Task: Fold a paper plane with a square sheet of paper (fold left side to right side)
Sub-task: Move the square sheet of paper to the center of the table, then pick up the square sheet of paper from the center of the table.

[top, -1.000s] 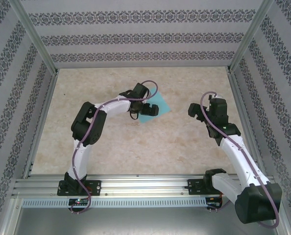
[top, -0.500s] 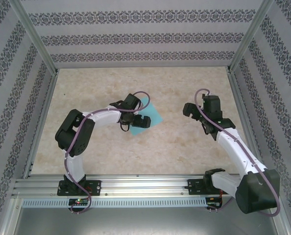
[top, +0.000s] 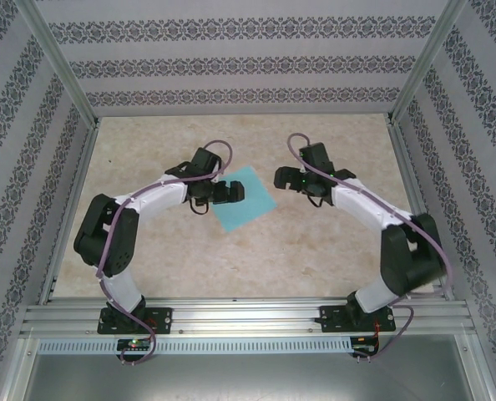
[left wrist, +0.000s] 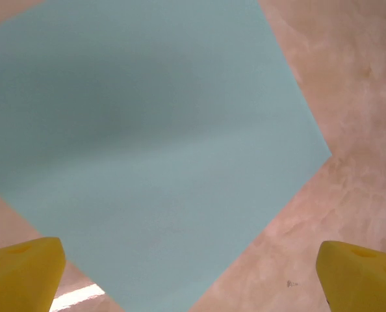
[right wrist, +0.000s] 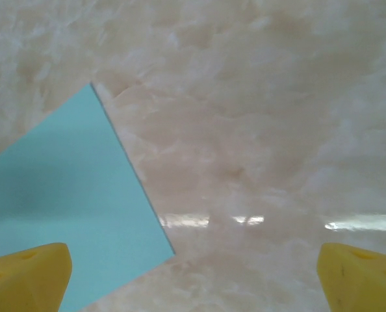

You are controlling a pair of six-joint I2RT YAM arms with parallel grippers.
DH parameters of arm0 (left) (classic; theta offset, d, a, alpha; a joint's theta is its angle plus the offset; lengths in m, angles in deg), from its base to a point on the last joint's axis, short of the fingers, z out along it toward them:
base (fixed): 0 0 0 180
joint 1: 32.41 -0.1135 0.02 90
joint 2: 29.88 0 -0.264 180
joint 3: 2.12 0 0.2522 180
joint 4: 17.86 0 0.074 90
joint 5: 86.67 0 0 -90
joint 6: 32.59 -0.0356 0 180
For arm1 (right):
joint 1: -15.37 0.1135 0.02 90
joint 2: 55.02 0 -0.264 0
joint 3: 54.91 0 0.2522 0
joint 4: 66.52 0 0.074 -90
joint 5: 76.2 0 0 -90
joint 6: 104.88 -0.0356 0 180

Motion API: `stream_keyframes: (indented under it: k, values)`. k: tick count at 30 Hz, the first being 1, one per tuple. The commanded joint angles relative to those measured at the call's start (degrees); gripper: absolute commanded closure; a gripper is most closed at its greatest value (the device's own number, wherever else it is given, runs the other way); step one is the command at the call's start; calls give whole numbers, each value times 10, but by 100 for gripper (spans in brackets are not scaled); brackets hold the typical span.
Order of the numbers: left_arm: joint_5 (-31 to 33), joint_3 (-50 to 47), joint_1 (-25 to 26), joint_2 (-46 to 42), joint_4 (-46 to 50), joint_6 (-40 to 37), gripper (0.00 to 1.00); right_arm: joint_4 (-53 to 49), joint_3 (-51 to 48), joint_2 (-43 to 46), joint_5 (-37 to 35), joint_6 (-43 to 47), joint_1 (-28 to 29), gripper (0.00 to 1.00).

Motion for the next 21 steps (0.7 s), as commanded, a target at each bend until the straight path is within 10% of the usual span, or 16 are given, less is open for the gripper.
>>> stream_keyframes:
  k: [1,21]
  values:
    - [-29,-7,-11,8,-14,30,0,-3,53,-66,-9,-33,31,4]
    - [-76,-97,-9,43,-92,78,18,-60,241,-301,-48,-34,100,3]
